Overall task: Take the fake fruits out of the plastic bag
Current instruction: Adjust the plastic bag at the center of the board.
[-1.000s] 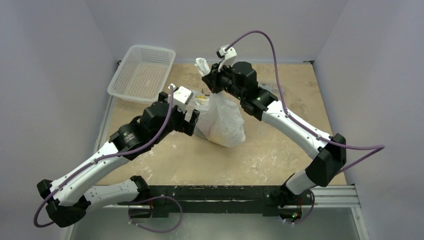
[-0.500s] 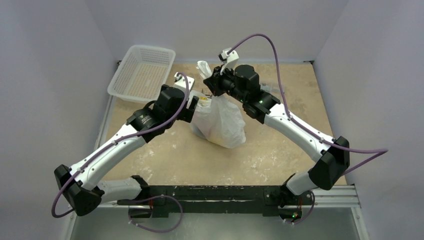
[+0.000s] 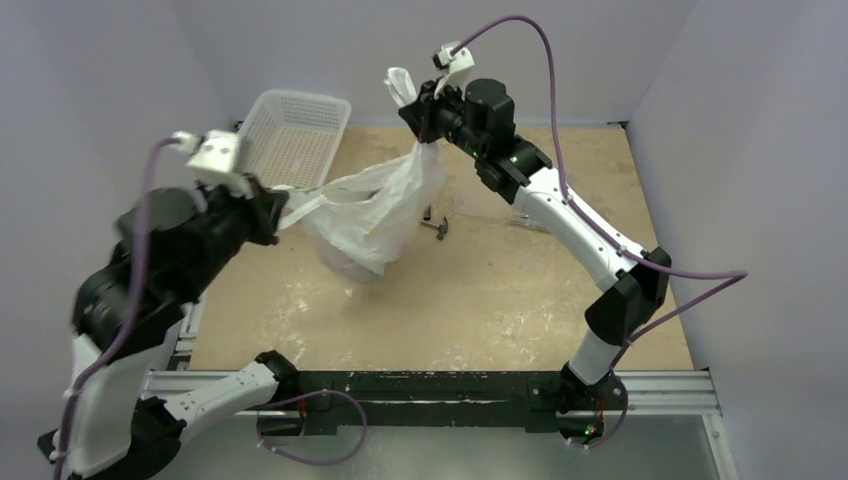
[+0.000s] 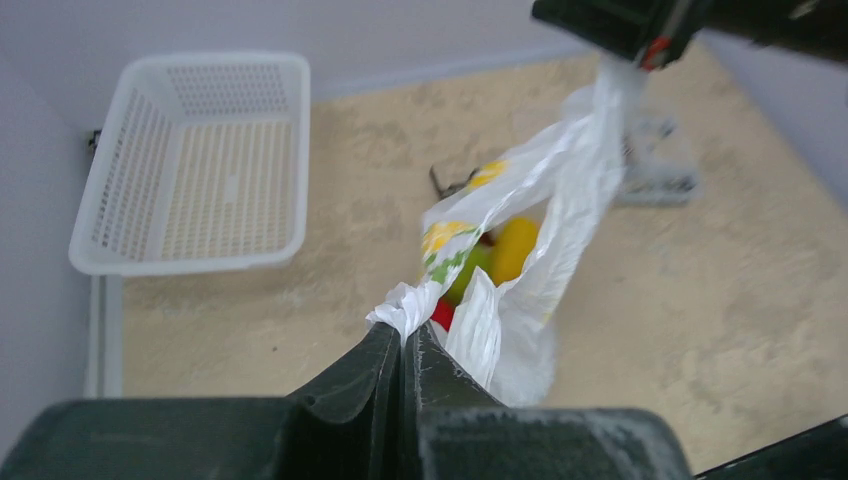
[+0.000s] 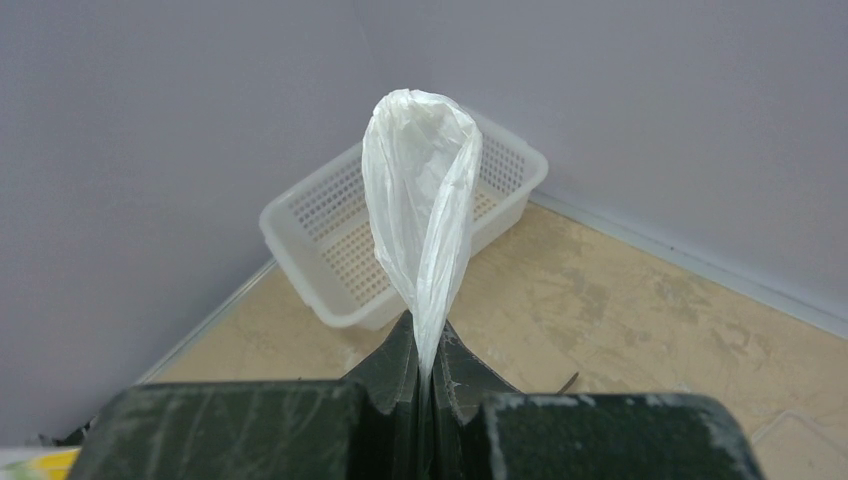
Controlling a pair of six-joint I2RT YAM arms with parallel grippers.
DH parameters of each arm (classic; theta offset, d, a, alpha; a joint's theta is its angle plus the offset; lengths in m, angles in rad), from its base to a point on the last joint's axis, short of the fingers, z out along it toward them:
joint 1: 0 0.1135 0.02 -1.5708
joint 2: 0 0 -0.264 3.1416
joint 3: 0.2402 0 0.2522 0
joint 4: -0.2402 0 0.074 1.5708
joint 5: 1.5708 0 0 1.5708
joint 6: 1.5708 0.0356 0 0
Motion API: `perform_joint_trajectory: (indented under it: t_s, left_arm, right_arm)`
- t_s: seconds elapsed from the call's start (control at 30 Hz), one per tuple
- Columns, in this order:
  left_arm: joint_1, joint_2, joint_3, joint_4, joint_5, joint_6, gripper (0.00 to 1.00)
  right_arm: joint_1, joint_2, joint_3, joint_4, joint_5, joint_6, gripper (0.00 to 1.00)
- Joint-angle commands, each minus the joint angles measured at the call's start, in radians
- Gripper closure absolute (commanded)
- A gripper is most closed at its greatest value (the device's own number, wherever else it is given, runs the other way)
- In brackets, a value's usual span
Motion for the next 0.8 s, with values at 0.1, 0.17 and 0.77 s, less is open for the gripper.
perform_joint_trajectory:
  t_s: [0.1,0.17,0.77]
  left_arm:
    - [0.007,-0.147,-0.071,-0.151,0.275,-0.264,1.0]
    - [0.008,-0.21,-0.225,-0.086,0.345,-0.331,1.0]
    - [0.007,-0.379,-0.806,0.413,0.668,-0.649,1.0]
  right_arm:
    - [-0.021,0.152,0.275,-0.066,-0.041,0.016,1.0]
    - [-0.021,0.186,0.3,-0.131,-0.032,0.038,1.0]
    - [-0.017,0.017,-0.032,-0.591,0.347,0.152,0.13]
